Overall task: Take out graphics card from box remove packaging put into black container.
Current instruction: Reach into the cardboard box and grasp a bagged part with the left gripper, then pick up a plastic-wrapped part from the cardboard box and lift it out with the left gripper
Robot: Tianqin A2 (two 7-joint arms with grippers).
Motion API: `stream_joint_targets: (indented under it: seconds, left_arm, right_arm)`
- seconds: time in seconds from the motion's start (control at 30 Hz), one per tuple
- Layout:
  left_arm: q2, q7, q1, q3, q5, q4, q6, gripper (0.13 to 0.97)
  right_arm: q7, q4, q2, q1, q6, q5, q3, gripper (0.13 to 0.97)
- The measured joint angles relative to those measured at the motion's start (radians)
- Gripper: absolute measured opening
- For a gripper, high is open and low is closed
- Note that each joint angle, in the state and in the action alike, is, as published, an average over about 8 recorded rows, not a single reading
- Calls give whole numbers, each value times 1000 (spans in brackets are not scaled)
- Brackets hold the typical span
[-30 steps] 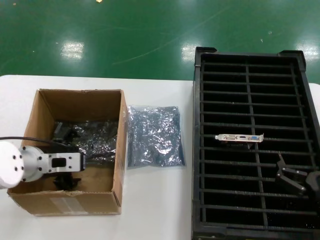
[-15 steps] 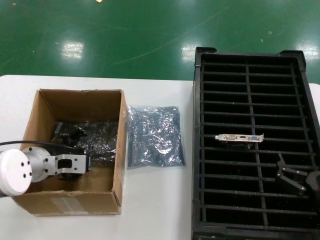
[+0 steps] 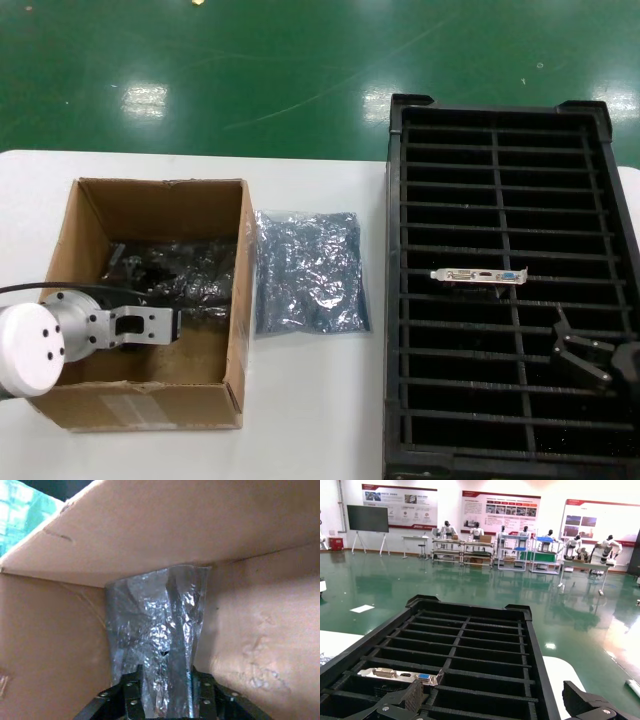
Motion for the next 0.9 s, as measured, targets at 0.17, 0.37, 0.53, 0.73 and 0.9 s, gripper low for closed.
stream_joint_targets:
  seconds: [0.17, 0.37, 0.53, 0.73, 0.9]
  left_arm:
    - [-1, 6, 10, -20, 17, -12, -9, 377]
    - [-11, -2, 36, -50, 41, -60, -11, 268]
    - [-21, -11, 64, -77, 64, -111, -11, 213]
    - [-32, -20, 96, -111, 88, -171, -7, 155]
    - [-44, -31, 126, -146, 112, -234, -3, 148]
  right_arm:
    - [0, 0, 0, 0, 0, 0, 0, 966]
    - [0, 0, 0, 0, 0, 0, 0, 966]
    - [0, 0, 0, 0, 0, 0, 0, 966]
    - [0, 0, 0, 0, 0, 0, 0, 966]
    - [0, 0, 0, 0, 0, 0, 0, 966]
